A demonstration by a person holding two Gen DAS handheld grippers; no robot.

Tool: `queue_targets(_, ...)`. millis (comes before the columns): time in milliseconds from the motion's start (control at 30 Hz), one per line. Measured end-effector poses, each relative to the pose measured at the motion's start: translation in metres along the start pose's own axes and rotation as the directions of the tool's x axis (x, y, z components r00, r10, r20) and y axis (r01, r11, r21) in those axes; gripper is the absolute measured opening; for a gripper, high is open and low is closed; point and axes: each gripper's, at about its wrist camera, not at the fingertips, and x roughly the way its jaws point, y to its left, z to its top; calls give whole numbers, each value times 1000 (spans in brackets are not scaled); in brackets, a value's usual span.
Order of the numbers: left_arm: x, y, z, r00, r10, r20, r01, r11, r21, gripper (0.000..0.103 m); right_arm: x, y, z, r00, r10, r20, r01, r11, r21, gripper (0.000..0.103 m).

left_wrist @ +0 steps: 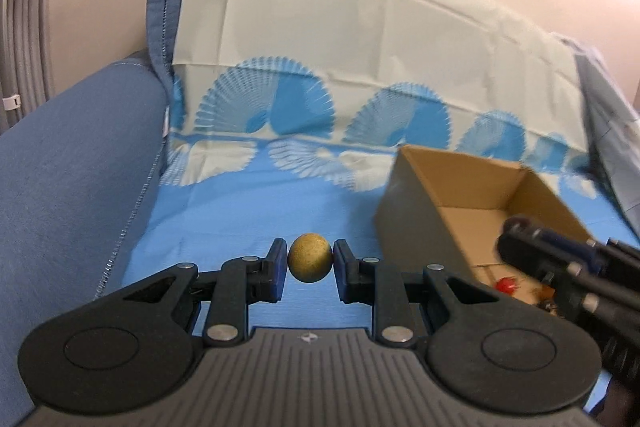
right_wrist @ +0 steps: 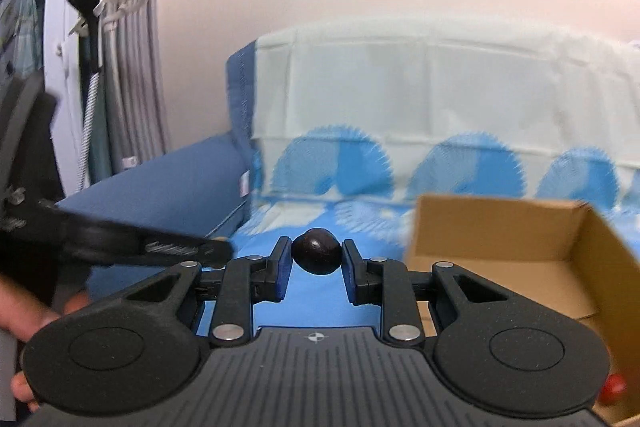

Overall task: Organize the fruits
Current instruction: 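Carry the yellow ball in the left tool over the box while the right tool carries the cherry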

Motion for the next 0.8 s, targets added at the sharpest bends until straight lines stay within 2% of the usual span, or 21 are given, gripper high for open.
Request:
queue_targets(100, -4, -13, -4, 1000, -25, 10, 25, 1000, -5, 27, -18, -29, 5, 999, -51, 10, 51, 999, 10, 28)
queue_targets(300, 2, -44, -10, 996, -88, 28, 86, 995, 59, 27, -47, -90, 10, 988, -152, 22, 151, 987, 51, 28)
queue_targets(400, 8, -57, -12, 991, -128, 35, 125, 990, 69, 27, -59, -118, 15, 979, -199, 35, 199, 980, 6, 28)
queue_targets(500, 17, -70, -14, 986, -163, 34, 160, 984, 77, 27, -66, -148, 15, 960, -278, 38, 280, 959, -36, 28)
queue_targets(600, 28, -85, -18, 981, -192, 22, 190, 977, 97, 27, -72, -180, 6, 943, -332, 8, 331, 941, 77, 28)
queue_targets(800, 49, -105, -25, 973, -231, -6, 230, 964, 131, 27, -81, -213, -3, 899, -438, 7, 428, 882, 198, 28)
